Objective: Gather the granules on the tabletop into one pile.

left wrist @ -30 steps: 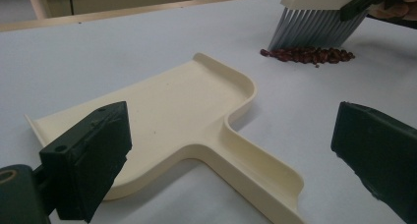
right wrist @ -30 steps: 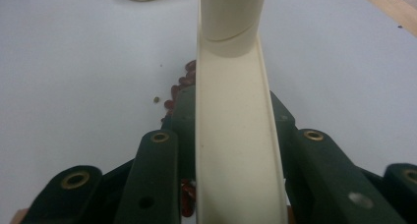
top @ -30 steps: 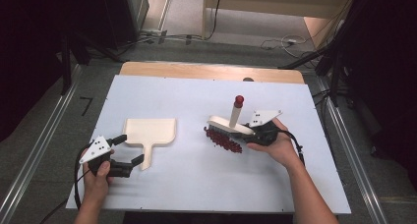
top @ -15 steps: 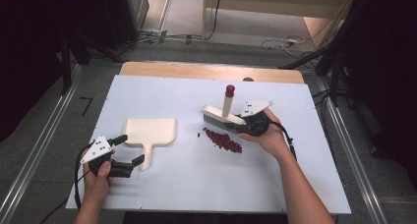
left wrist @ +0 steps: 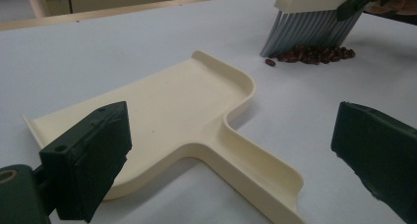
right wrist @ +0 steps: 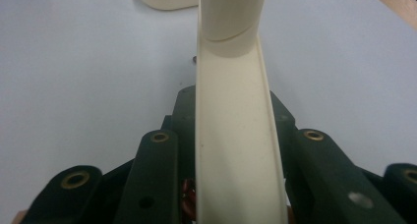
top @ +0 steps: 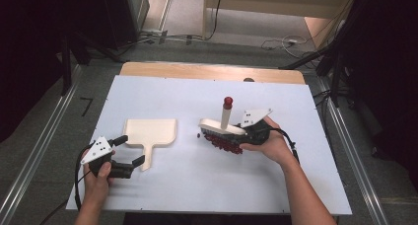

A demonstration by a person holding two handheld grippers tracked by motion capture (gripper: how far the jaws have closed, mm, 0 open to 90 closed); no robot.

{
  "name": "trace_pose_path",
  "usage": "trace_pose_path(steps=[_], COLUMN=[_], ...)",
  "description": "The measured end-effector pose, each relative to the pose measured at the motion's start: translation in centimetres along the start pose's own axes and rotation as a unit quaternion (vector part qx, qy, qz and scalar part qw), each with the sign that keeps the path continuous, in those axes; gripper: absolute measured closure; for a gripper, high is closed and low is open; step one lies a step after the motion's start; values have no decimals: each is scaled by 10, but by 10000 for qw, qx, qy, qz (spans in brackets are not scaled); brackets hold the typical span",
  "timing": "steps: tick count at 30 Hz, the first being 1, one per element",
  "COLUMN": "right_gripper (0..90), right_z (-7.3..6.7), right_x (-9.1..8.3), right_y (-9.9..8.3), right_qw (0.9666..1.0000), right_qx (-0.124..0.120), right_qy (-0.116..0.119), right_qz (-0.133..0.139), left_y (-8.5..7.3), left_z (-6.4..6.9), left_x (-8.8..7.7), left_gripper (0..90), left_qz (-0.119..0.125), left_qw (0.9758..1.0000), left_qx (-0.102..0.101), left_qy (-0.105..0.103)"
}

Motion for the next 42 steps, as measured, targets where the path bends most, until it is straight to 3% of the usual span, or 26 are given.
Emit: trace_pose_path(steps=[5,9,13,14,17,19,23,26,30,33,39,42], right_gripper=[657,657,656,656,657,657,657,657,657,657,657,657], right_z=[-6,-10,-23,-29,-47,-59,-75,-80,-78,-73,-66,-62], right_x=[-4,-12,-20,-20,-13,-4,15,28,40,37,22,14], right_y=[-3,1,14,17,26,31,33,30,19,11,-2,-7], right_qw=[10000,9994,9962,9945,9873,9824,9617,9496,9374,9288,9194,9163], right_qx=[-61,89,593,823,1453,1743,2647,3052,3397,3585,3744,3785], right_qy=[-69,-244,-379,-383,-320,-442,-425,-429,-533,-720,-1013,-1094], right_qz=[18,227,507,532,550,499,576,576,547,602,658,710], left_y=[0,0,0,0,0,0,0,0,0,0,0,0], left_z=[0,0,0,0,0,0,0,0,-1,-1,0,0], left_x=[0,0,0,0,0,0,0,0,0,0,1,1], left_gripper=[18,18,18,18,18,18,18,18,18,18,18,18], left_qz=[-7,-6,-25,-29,-40,-42,-22,-15,11,11,-3,-15], left_qw=[10000,10000,10000,10000,10000,10000,10000,10000,10000,10000,10000,10000], left_qx=[-3,-4,-2,1,7,13,11,10,7,-5,-4,1], left_qy=[4,3,9,8,6,4,-1,-7,-34,-15,-15,-6])
Point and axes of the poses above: each handheld gripper's, and its own axes: x roughly forward along the jaws, y roughly out of its top, z roughly to its right, the point moved 2 cm from there along x, roughly forward along the jaws, and after that the axes turned 13 degrees about x, right-handed, at the moved point
